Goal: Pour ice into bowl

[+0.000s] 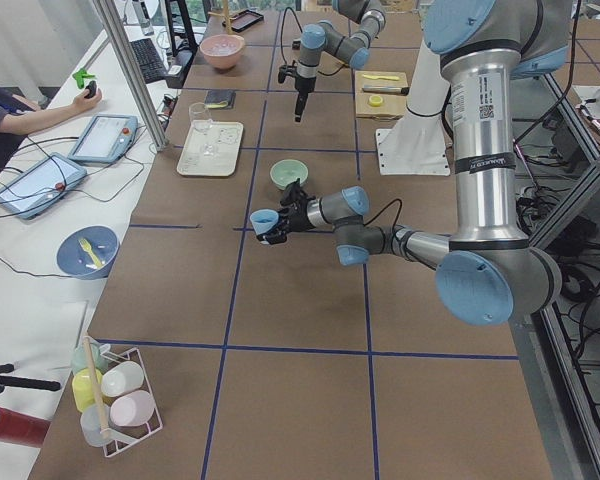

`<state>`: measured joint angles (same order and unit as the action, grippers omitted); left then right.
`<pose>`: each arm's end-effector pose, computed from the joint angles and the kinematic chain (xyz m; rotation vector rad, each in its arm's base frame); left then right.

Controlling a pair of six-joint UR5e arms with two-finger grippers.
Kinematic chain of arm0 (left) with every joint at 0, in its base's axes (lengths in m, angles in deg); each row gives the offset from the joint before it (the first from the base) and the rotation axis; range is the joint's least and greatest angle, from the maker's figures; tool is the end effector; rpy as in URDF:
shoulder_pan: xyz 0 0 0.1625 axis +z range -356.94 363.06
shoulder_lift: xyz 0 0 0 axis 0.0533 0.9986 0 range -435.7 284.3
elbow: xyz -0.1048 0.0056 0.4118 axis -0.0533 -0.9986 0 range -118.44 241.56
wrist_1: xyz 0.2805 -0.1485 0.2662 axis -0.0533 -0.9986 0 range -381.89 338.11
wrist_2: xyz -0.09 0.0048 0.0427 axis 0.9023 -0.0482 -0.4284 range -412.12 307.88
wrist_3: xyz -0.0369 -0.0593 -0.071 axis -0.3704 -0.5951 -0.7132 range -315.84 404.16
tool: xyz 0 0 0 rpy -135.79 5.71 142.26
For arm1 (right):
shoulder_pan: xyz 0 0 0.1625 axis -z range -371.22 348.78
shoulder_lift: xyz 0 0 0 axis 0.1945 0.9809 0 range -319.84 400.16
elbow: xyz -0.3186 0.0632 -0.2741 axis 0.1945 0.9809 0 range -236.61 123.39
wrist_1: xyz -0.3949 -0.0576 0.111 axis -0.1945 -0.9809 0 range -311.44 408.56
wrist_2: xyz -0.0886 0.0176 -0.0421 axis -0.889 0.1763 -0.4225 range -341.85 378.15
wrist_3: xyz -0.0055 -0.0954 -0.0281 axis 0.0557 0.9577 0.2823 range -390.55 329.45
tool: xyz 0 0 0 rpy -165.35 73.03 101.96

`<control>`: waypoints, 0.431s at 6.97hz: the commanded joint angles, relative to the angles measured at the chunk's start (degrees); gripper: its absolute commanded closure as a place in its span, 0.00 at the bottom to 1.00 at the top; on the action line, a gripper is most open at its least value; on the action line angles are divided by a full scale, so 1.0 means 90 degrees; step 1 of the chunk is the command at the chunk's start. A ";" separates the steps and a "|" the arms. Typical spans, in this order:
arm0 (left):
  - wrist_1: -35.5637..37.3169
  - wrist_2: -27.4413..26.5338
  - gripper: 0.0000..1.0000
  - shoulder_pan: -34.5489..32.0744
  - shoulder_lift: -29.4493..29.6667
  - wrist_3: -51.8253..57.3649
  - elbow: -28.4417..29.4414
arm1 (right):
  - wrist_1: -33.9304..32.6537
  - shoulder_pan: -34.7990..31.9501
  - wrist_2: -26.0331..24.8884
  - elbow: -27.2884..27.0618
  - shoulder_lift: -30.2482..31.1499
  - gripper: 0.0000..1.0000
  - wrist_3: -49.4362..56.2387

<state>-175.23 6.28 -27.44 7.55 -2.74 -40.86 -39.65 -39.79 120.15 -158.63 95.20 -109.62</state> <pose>0.2981 -0.3909 0.4831 1.0836 0.6468 -0.1419 -0.5170 -0.4097 0.2133 0.1016 -0.8657 0.1991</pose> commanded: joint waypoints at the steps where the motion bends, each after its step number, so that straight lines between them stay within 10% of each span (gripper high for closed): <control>1: 0.0485 0.0073 1.00 -0.0010 0.0776 0.0123 -0.0446 | 0.0143 0.0030 -0.0005 -0.0198 0.0213 0.00 -0.0003; 3: 0.0504 0.0200 1.00 0.0009 0.1199 0.0142 -0.0300 | 0.0172 0.0030 -0.0015 -0.0198 0.0223 0.00 -0.0013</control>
<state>-170.87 7.40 -27.45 16.29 -1.63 -44.05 -38.35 -39.54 120.09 -160.34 97.07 -109.71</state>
